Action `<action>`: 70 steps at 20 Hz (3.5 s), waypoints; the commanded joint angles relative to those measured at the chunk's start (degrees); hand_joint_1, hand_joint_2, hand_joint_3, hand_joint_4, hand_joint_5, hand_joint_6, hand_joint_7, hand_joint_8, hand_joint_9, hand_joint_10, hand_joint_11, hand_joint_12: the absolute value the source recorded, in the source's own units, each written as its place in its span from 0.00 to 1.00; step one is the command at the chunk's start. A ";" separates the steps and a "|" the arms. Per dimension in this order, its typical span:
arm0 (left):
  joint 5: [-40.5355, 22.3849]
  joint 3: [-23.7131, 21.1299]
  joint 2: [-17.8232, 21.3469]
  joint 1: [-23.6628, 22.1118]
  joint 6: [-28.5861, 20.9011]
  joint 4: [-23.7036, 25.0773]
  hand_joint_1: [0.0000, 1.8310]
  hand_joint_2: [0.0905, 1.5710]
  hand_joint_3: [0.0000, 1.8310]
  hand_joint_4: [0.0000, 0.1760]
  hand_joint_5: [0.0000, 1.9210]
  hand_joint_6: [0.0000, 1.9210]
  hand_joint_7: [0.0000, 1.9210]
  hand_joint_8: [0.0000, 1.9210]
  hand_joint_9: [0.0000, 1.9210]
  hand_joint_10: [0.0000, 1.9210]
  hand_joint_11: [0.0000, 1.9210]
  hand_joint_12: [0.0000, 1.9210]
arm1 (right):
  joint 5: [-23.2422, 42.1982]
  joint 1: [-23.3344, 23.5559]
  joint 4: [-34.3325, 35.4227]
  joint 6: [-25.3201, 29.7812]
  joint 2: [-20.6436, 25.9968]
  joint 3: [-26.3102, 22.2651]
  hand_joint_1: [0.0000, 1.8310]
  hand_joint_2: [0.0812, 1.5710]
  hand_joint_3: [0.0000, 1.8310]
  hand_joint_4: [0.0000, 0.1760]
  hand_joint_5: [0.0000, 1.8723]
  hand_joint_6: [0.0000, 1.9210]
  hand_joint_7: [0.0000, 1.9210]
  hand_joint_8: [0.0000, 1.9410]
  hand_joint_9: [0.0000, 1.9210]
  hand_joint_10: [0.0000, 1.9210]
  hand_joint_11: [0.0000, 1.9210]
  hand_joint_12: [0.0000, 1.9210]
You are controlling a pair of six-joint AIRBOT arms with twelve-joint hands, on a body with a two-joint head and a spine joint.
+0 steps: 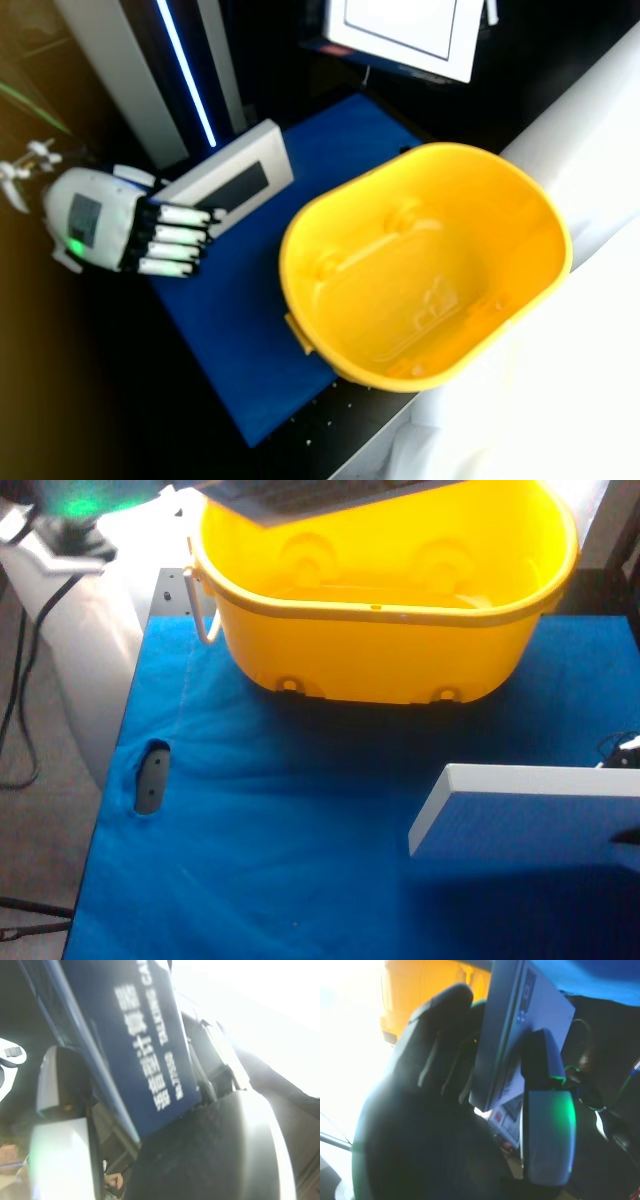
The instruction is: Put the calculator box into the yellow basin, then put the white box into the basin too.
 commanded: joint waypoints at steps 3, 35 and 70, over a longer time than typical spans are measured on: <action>7.68 5.43 -5.06 -8.69 -1.82 2.23 0.80 0.72 0.00 0.00 0.39 0.62 0.52 0.49 0.43 0.68 0.34 0.88 | -6.81 0.61 -0.61 0.58 -0.46 0.56 0.75 0.71 0.00 0.00 0.51 0.52 0.46 0.58 0.42 0.71 0.32 0.85; 31.02 25.52 -20.28 -10.88 -1.32 -3.62 0.46 0.60 0.00 0.29 0.21 0.01 0.17 0.01 0.12 0.07 0.00 0.60 | -10.73 6.17 -8.10 2.91 1.42 -0.27 0.67 0.71 0.00 0.00 0.52 0.50 0.49 0.59 0.46 0.56 0.39 0.75; 38.18 34.03 -23.37 -10.39 21.14 -24.90 0.45 0.72 0.00 0.00 0.29 0.00 0.24 0.01 0.21 0.01 0.00 0.62 | -15.71 26.30 -4.07 -0.15 5.33 8.55 0.67 0.72 0.01 0.00 0.49 0.52 0.47 0.64 0.48 0.46 0.42 0.58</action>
